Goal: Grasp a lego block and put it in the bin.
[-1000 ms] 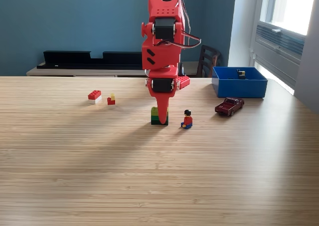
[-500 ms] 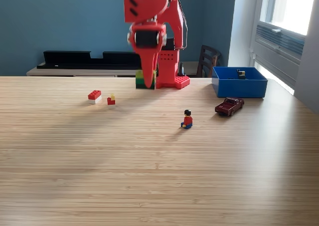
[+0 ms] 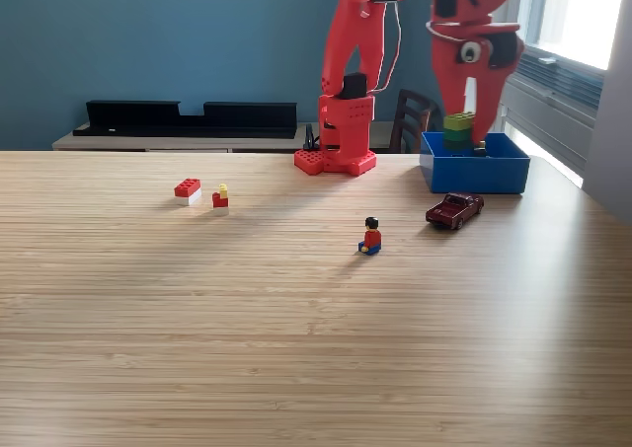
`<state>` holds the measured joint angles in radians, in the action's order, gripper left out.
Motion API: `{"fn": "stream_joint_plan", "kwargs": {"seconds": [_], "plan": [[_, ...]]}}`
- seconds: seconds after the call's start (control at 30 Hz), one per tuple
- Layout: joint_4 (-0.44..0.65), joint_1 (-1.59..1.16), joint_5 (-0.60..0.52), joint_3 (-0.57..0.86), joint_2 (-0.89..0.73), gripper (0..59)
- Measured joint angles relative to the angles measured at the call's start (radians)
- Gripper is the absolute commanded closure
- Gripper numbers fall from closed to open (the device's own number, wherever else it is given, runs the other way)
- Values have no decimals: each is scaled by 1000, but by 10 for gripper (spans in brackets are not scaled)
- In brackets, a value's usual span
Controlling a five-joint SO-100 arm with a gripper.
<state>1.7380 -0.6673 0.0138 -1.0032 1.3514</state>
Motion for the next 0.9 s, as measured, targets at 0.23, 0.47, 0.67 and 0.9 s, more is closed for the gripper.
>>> {"fn": "stream_joint_plan", "kwargs": {"seconds": [0.23,0.47,0.67,0.9], "plan": [[0,-436,58,-95,0,586],[0,-634,118,-183,0,586],[0,-664,141,-209,0,442],[0,-664,141,-209,0,283]]}}
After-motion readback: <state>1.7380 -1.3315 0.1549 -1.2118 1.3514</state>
